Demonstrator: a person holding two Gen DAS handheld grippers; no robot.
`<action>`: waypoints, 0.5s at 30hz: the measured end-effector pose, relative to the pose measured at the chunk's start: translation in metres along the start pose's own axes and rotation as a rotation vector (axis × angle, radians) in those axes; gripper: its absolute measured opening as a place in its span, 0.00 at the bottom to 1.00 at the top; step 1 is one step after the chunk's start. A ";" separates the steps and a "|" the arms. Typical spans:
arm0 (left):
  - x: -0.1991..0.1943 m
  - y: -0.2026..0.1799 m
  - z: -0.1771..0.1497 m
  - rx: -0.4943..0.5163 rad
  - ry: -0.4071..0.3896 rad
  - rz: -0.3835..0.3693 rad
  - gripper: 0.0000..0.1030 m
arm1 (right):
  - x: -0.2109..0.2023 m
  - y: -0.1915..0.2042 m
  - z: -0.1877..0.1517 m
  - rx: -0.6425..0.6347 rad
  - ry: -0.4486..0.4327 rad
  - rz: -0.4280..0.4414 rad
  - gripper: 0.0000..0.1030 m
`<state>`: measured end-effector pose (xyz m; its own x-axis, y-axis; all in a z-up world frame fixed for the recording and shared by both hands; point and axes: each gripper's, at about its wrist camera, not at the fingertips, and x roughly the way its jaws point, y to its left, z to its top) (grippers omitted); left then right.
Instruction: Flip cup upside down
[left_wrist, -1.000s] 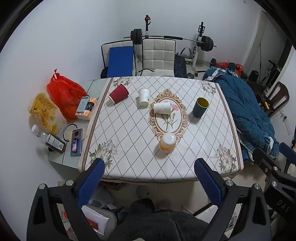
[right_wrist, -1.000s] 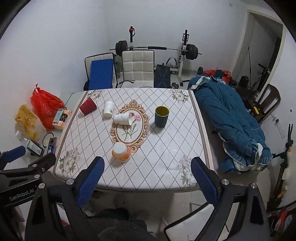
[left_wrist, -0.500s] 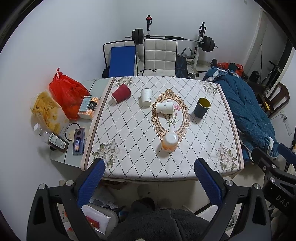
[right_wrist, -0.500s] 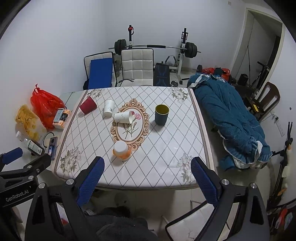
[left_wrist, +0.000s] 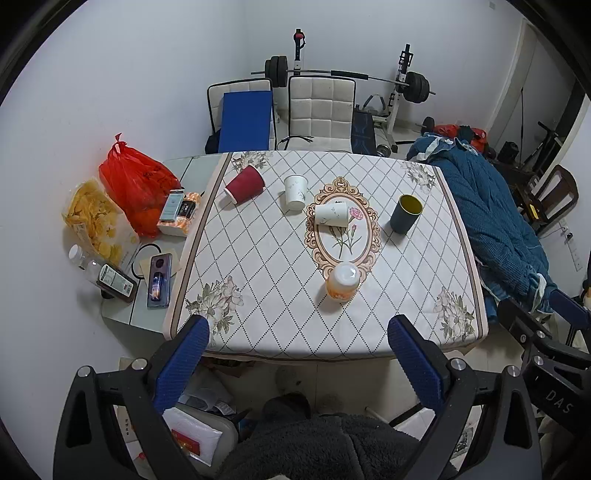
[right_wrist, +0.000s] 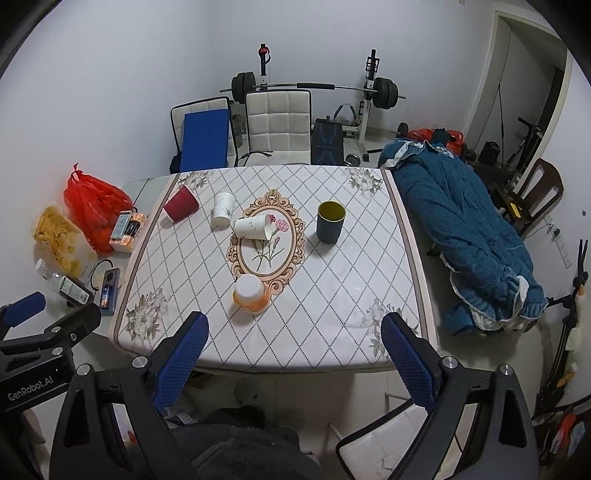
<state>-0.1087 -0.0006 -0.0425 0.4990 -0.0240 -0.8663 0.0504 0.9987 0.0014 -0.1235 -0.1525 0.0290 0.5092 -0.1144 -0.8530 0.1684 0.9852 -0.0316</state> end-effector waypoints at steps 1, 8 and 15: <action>0.000 0.000 0.000 -0.001 0.002 -0.001 0.96 | 0.000 0.000 0.000 0.001 0.000 0.001 0.94; 0.004 0.002 -0.002 0.003 0.020 -0.006 0.96 | 0.003 0.001 -0.002 0.004 0.013 0.009 0.95; 0.002 0.003 -0.001 -0.008 0.001 0.002 0.99 | 0.004 0.000 -0.001 0.008 0.014 0.010 0.96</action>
<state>-0.1080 0.0020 -0.0446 0.4984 -0.0224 -0.8667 0.0431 0.9991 -0.0010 -0.1221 -0.1529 0.0254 0.4988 -0.1027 -0.8606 0.1698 0.9853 -0.0192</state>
